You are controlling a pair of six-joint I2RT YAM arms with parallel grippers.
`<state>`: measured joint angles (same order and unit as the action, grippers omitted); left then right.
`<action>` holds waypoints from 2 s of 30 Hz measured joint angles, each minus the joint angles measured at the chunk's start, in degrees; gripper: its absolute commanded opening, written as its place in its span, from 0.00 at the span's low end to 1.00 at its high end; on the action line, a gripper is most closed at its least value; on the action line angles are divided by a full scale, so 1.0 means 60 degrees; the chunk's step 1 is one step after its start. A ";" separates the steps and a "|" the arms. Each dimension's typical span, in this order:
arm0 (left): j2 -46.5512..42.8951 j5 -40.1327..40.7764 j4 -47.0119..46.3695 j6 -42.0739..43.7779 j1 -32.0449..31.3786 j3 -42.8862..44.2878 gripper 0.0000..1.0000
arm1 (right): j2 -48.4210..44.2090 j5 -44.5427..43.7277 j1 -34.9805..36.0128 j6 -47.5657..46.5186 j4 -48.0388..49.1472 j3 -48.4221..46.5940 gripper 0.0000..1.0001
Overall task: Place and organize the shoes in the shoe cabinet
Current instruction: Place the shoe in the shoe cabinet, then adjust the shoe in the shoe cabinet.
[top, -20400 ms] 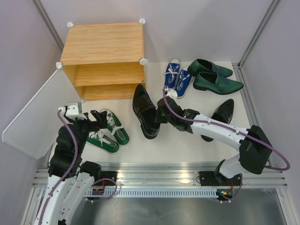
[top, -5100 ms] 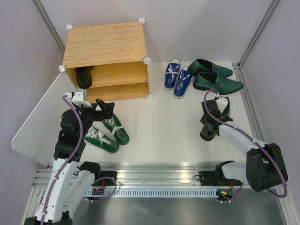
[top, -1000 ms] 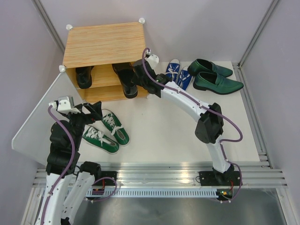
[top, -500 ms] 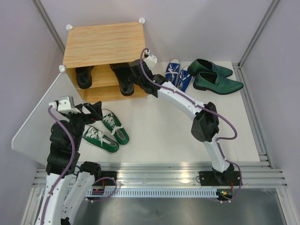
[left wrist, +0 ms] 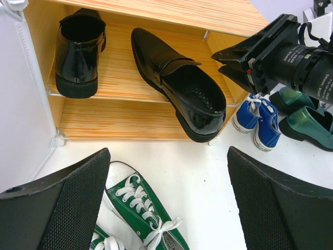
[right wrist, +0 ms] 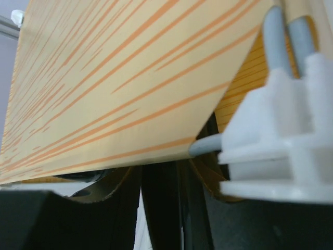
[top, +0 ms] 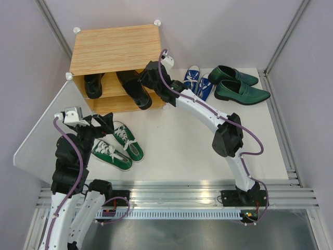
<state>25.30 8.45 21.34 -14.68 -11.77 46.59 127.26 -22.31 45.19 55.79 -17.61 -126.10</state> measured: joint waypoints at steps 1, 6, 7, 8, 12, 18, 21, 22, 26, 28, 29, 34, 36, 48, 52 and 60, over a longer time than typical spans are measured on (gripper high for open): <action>0.0000 0.0000 0.0000 0.0000 0.0000 0.0000 0.95 | 0.0000 0.0091 0.0004 -0.0007 0.0004 -0.0040 0.44; 0.0004 -0.0004 0.0000 0.0000 0.0000 0.0000 0.95 | 0.0000 0.0426 0.0011 -0.0084 0.0095 -0.0226 0.44; 0.0007 -0.0004 0.0000 0.0000 0.0000 0.0000 0.95 | -0.0004 0.0474 0.0011 -0.0098 0.0120 -0.0226 0.44; 0.0011 -0.0004 0.0004 0.0000 0.0000 0.0000 0.95 | -0.0004 0.0517 0.0011 -0.0124 0.0138 -0.0226 0.44; 0.0015 -0.0007 0.0000 0.0000 0.0000 0.0000 0.95 | -0.0011 0.0739 0.0011 -0.0262 0.0142 -0.0219 0.44; 0.0058 -0.0018 0.0000 0.0000 0.0000 0.0000 0.97 | -0.0280 0.1308 -0.0022 -0.0703 0.0175 0.0193 0.45; 0.0109 -0.0051 0.0000 0.0000 0.0000 0.0000 0.98 | -0.0525 0.1603 -0.0076 -0.1035 0.0200 0.0448 0.47; 0.0142 -0.0098 0.0000 0.0000 0.0000 0.0000 0.98 | -0.0637 0.1719 -0.0080 -0.1144 0.0200 0.0535 0.47; 0.0321 -0.0222 0.0000 0.0000 0.0000 0.0000 1.00 | -0.1118 0.2073 -0.0120 -0.1581 0.0237 0.0827 0.49; 0.0433 -0.0262 0.0000 0.0000 0.0000 0.0000 1.00 | -0.1443 0.2218 -0.0124 -0.1836 0.0291 0.1075 0.50; 0.0499 -0.0288 0.0000 0.0000 0.0000 0.0000 1.00 | -0.1574 0.2251 -0.0124 -0.1942 0.0302 0.1177 0.50; 0.0831 -0.0674 -0.0018 0.0000 0.0000 -0.0007 1.00 | -0.2390 0.2645 -0.0124 -0.2718 0.0426 0.2018 0.53; 0.0933 -0.0769 -0.0062 -0.0018 0.0000 -0.0018 1.00 | -0.2856 0.2827 -0.0124 -0.3100 0.0455 0.2597 0.55; 0.2339 -0.2047 -0.0382 -0.0736 -0.0026 -0.0222 1.00 | -0.9089 0.1938 -0.0124 -0.4852 0.1177 0.9449 0.91; 0.3045 -0.2109 -0.0707 -0.1188 -0.0641 -0.0335 1.00 | -1.0863 0.1031 -0.0168 -0.4958 0.1428 1.1369 0.93; 0.5588 -0.0510 -0.1384 -0.1585 -0.2350 -0.0047 1.00 | -1.1908 0.0036 -0.0419 -0.5231 0.1231 1.3285 0.98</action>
<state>58.83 5.39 13.04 -24.18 -25.87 46.30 55.81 -22.09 42.68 24.40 -10.22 -46.39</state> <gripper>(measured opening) 0.993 0.980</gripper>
